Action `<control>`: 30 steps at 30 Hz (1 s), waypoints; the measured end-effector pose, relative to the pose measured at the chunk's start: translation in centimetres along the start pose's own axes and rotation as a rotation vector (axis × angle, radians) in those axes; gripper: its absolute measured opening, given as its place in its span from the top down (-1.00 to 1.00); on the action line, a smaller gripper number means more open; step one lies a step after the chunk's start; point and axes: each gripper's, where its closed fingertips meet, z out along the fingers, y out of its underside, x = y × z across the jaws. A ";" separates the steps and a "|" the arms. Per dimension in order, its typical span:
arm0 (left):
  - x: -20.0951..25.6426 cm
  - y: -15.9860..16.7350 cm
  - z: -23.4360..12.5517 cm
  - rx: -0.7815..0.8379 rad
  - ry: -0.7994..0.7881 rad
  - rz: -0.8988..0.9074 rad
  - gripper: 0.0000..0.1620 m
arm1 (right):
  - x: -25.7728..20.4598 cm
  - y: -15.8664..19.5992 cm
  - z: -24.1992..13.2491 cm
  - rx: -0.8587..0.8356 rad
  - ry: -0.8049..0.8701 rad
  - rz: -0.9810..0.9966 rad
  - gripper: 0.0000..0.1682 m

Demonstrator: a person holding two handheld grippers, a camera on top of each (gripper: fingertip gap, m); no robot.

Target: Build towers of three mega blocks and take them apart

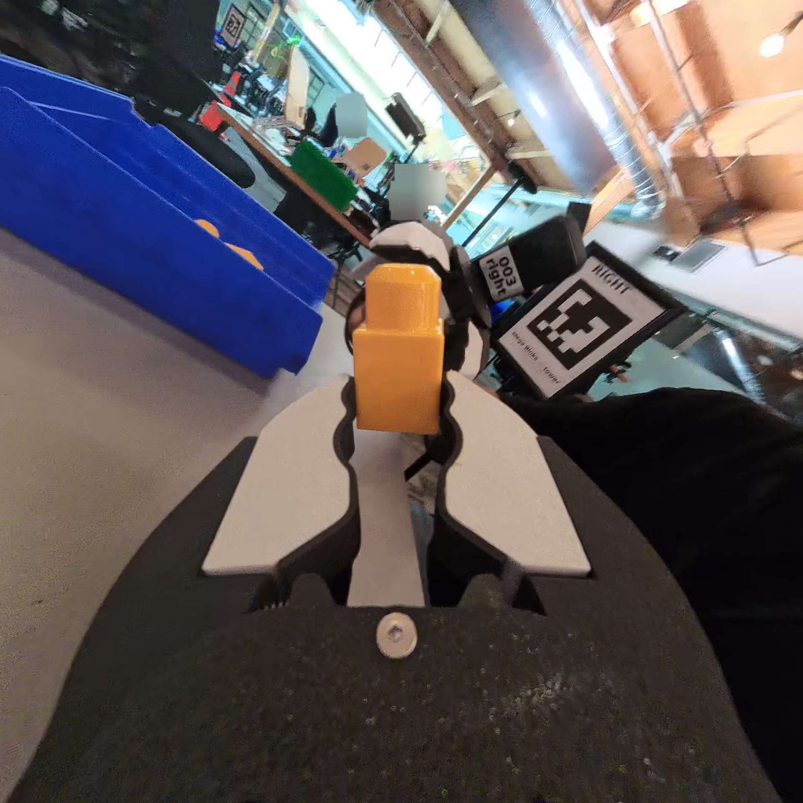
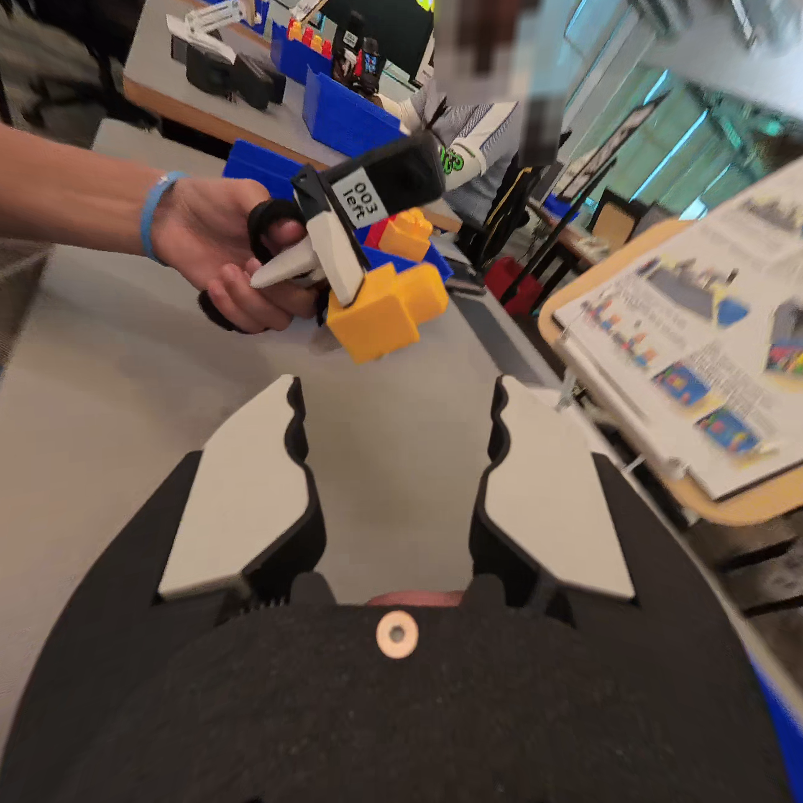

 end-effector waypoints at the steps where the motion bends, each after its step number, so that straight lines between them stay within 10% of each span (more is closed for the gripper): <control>1: 0.0 -0.1 -0.1 0.014 0.013 -0.016 0.56 | 0.3 -0.7 0.8 0.013 0.003 -0.054 0.03; 20: 2.1 -0.6 -1.9 0.053 0.200 -0.118 0.56 | -1.0 -3.3 7.2 0.037 -0.130 -0.304 0.24; 24: -0.7 -0.6 -1.7 0.047 -0.079 -0.021 0.06 | 2.4 -3.6 3.8 -0.016 -0.043 -0.276 0.24; 30: -3.1 2.1 -3.8 -0.047 -0.555 0.221 0.00 | 15.9 -0.4 -6.9 -0.294 0.205 -0.141 0.24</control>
